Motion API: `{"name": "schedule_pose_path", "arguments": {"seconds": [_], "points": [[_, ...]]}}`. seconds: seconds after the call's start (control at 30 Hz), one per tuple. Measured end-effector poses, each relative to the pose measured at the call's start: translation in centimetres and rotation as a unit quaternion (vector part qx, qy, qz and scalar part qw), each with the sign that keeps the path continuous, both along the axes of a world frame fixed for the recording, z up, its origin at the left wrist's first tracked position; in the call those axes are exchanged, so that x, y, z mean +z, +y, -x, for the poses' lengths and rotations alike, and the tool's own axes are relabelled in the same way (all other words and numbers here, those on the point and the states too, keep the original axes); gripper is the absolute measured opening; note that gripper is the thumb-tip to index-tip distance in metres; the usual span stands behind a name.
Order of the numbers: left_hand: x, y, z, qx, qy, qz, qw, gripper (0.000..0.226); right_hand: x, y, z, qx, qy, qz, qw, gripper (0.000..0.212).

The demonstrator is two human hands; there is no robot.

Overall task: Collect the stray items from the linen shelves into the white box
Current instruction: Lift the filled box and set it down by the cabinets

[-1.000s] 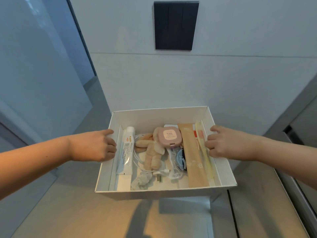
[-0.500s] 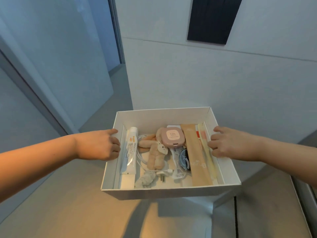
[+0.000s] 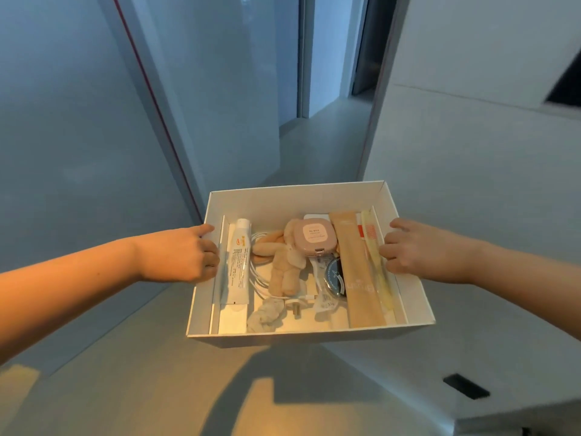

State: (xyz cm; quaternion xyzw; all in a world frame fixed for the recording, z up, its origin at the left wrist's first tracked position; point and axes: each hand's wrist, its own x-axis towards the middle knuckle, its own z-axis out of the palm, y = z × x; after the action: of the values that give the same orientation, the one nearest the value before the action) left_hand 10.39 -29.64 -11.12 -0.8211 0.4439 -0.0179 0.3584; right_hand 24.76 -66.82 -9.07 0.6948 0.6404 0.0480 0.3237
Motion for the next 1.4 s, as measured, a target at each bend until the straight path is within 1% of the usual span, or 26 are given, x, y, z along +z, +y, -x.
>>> {"name": "schedule_pose_path", "arguments": {"seconds": [0.1, 0.23, 0.4, 0.57, 0.73, 1.07, 1.2, 1.27, 1.33, 1.4], "points": [[0.2, 3.9, 2.4, 0.040, 0.003, -0.003, 0.999, 0.025, -0.5, 5.2, -0.5, 0.012, 0.005, 0.037, 0.999, 0.019], [0.1, 8.7, 6.2, 0.086, 0.009, 0.000, 0.996, 0.024, -1.4, 12.0, -0.9, 0.047, 0.009, 0.041, 0.998, 0.021], [-0.4, 13.3, 11.0, 0.173, 0.015, -0.007, 0.985, 0.025, -2.5, 20.2, -1.2, 0.122, 0.011, 0.045, 0.991, 0.021], [-0.8, 14.8, 15.6, 0.273, 0.019, -0.018, 0.962, 0.025, -2.9, 27.2, -1.8, 0.208, 0.016, 0.034, 0.977, 0.020], [-0.6, 12.8, 19.2, 0.364, 0.010, -0.018, 0.931, 0.023, -2.7, 33.1, -2.3, 0.300, 0.015, 0.043, 0.953, 0.022], [-0.9, 5.7, 24.4, 0.552, 0.027, -0.023, 0.833, 0.022, -3.8, 42.5, -0.6, 0.498, 0.019, 0.053, 0.865, 0.021], [-1.1, 2.7, 26.2, 0.635, 0.043, -0.011, 0.771, 0.022, -4.3, 45.5, 1.6, 0.566, 0.021, 0.058, 0.822, 0.021], [-1.3, 1.3, 27.4, 0.670, 0.053, -0.006, 0.741, 0.017, -4.4, 46.7, 3.0, 0.597, 0.022, 0.057, 0.800, 0.020], [-1.5, -0.5, 28.4, 0.712, 0.068, 0.000, 0.698, 0.016, -4.5, 47.8, 4.8, 0.626, 0.025, 0.058, 0.778, 0.019], [-1.4, -2.3, 29.4, 0.746, 0.058, 0.007, 0.663, 0.020, -4.5, 48.8, 6.7, 0.649, 0.026, 0.058, 0.758, 0.019]]}}
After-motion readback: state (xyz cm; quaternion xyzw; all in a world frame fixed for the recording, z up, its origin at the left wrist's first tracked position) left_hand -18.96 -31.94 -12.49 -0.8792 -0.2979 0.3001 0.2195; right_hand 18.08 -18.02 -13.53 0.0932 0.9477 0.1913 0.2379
